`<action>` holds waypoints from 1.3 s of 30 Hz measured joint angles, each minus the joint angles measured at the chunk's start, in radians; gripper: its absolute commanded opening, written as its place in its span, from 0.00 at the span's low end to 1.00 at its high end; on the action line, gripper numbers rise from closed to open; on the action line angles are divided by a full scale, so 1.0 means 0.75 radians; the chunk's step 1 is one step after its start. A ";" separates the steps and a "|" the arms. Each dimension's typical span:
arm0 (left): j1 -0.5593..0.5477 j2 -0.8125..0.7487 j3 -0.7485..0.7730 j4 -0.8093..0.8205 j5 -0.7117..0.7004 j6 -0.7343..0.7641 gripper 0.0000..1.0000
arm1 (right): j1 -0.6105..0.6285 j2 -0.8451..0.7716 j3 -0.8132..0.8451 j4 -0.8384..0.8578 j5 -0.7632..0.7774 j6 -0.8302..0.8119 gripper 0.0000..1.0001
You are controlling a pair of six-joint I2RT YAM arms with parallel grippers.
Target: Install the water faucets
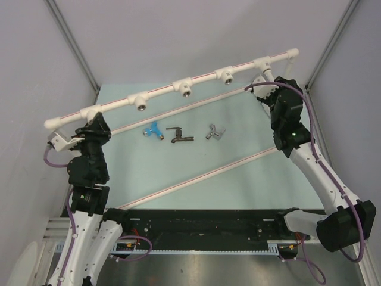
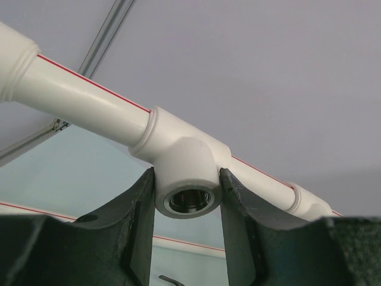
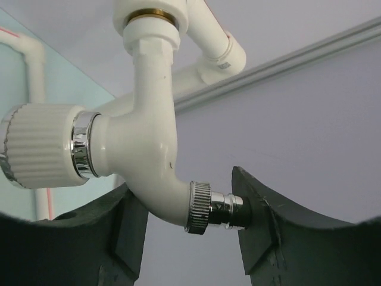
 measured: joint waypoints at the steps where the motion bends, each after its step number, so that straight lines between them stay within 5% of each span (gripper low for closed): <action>1: 0.000 -0.001 0.000 0.000 0.001 0.000 0.00 | -0.024 -0.010 0.000 -0.011 -0.063 0.048 0.17; 5: -0.001 -0.002 0.000 0.000 -0.004 0.000 0.00 | -0.101 -0.034 0.000 -0.039 -0.263 0.270 0.02; 10: -0.001 -0.002 0.000 0.001 -0.004 0.000 0.00 | -0.233 -0.048 0.000 -0.052 -0.555 0.671 0.00; 21: -0.002 0.001 0.000 0.003 -0.001 0.000 0.00 | -0.559 0.013 -0.028 0.042 -1.259 2.019 0.00; 32: -0.002 -0.001 0.000 0.002 0.003 0.000 0.00 | -0.640 0.036 -0.361 0.650 -1.459 3.124 0.00; 33: -0.002 0.000 -0.001 0.002 0.003 0.000 0.00 | -0.642 0.041 -0.392 0.717 -1.462 3.202 0.02; 39: -0.004 -0.001 -0.002 0.003 0.007 0.002 0.00 | -0.667 0.033 -0.438 0.847 -1.456 3.363 0.48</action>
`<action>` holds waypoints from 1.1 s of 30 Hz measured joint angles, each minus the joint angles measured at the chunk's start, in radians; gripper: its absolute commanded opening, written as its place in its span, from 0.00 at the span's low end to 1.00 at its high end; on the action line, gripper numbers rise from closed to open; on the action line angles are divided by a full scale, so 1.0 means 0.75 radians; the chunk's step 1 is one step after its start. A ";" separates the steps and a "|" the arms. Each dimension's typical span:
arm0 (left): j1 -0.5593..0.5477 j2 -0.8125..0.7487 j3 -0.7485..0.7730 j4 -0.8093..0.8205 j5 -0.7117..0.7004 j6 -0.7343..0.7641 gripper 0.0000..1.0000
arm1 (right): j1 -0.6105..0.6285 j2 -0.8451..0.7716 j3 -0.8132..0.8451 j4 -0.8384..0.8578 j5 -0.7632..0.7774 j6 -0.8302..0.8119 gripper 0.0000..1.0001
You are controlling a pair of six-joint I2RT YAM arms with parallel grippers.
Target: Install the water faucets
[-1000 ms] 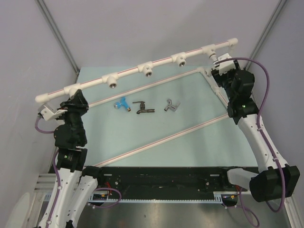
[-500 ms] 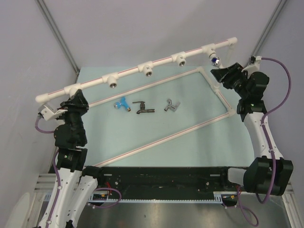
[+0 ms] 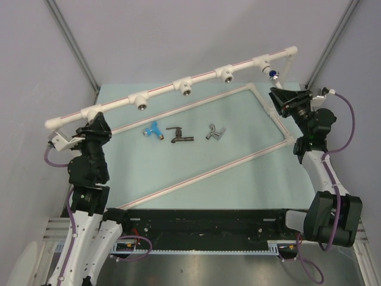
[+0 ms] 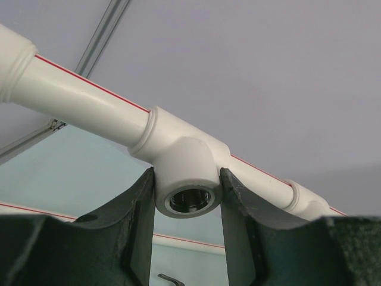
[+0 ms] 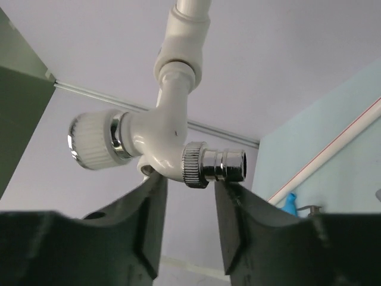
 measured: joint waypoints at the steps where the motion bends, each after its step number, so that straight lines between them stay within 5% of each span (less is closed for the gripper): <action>1: -0.001 0.000 0.000 0.000 0.000 0.000 0.00 | -0.009 -0.009 -0.001 -0.005 0.004 -0.012 0.59; 7: -0.001 0.001 0.000 0.000 -0.002 0.001 0.00 | -0.076 -0.145 0.010 -0.137 0.056 -0.245 0.85; 21: -0.001 0.001 0.000 0.001 -0.002 0.000 0.00 | 0.030 -0.389 0.243 -0.656 0.323 -1.301 0.93; 33: -0.001 0.001 0.000 0.001 -0.002 0.000 0.00 | 0.296 -0.356 0.277 -0.772 0.553 -2.344 0.98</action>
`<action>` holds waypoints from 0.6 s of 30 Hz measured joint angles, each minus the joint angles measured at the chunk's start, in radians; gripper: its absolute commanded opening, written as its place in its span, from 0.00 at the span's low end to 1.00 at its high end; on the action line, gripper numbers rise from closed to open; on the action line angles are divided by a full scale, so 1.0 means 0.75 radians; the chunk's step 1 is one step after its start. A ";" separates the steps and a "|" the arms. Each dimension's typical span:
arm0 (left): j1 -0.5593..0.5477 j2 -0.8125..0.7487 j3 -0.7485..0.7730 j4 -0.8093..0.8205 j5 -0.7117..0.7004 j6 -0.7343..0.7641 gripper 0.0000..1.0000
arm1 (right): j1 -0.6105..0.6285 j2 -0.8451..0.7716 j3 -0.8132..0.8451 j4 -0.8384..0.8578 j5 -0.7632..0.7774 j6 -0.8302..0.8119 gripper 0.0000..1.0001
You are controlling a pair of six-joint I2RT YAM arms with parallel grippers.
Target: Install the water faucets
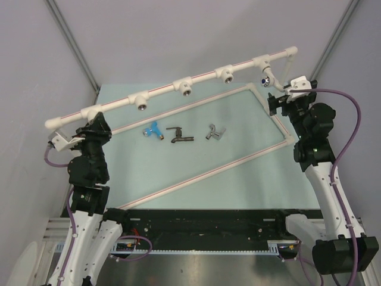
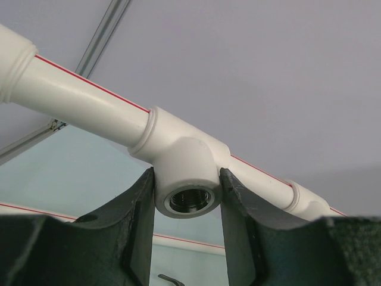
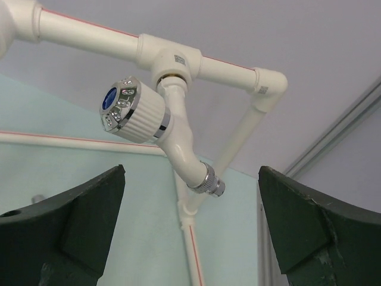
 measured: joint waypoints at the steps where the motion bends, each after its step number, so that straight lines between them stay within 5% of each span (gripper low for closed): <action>1: 0.000 0.000 0.000 0.000 0.000 0.000 0.00 | 0.010 0.016 0.000 0.006 0.002 -0.045 0.98; 14: 0.000 0.001 0.000 0.000 0.000 0.000 0.00 | 0.039 0.223 0.004 0.157 -0.032 -0.199 0.86; 18: 0.000 0.001 0.000 0.001 0.000 0.000 0.00 | 0.042 0.256 0.024 0.223 -0.076 -0.124 0.67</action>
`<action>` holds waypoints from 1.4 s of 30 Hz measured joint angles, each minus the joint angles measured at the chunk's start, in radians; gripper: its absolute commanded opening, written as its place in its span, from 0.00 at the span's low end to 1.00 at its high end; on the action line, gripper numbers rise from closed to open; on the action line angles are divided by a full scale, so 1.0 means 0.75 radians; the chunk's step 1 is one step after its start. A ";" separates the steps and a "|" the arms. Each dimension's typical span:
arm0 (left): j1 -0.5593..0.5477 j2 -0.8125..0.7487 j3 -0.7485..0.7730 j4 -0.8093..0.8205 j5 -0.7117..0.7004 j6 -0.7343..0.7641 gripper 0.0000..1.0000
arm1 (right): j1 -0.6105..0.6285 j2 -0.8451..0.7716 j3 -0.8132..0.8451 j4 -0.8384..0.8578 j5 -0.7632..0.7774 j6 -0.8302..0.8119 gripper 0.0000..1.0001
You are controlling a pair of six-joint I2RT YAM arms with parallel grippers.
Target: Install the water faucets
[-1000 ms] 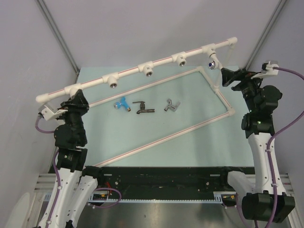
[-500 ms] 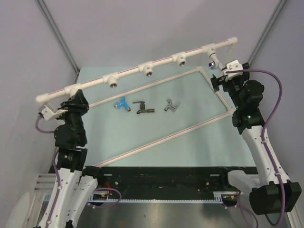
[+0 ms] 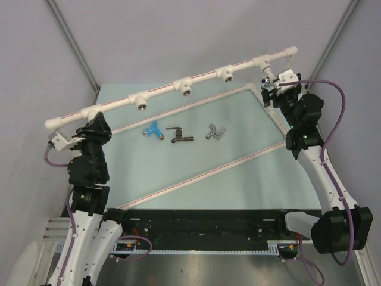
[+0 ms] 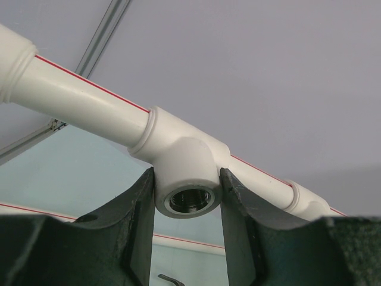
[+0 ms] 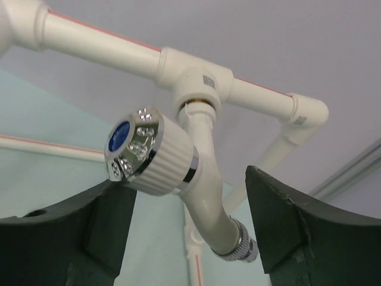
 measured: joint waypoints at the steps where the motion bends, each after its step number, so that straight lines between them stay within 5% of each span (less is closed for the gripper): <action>1: 0.000 0.000 0.000 0.000 -0.001 0.000 0.00 | 0.001 0.004 0.004 0.018 -0.010 0.029 0.62; 8: 0.000 0.000 0.000 0.002 -0.005 0.001 0.00 | -0.008 0.023 0.016 0.111 -0.014 0.293 0.23; 13: 0.000 0.002 0.000 0.004 -0.007 0.001 0.00 | -0.041 0.026 0.016 0.118 0.005 0.561 0.11; 22: -0.002 0.001 0.000 0.003 0.006 0.000 0.00 | -0.227 0.056 0.016 0.106 -0.131 1.490 0.00; 25: -0.003 0.001 0.000 0.003 0.006 0.000 0.00 | -0.269 0.079 0.016 0.111 -0.193 1.741 0.12; 29: -0.003 0.000 0.000 0.002 0.006 0.000 0.00 | -0.293 0.091 0.015 0.112 -0.234 1.911 0.54; 32: -0.003 -0.001 0.000 0.001 0.005 0.000 0.00 | -0.312 0.081 0.014 0.112 -0.238 1.933 0.72; 42: -0.003 -0.002 0.000 0.000 0.005 0.000 0.00 | -0.368 -0.170 0.020 0.063 -0.064 1.570 0.76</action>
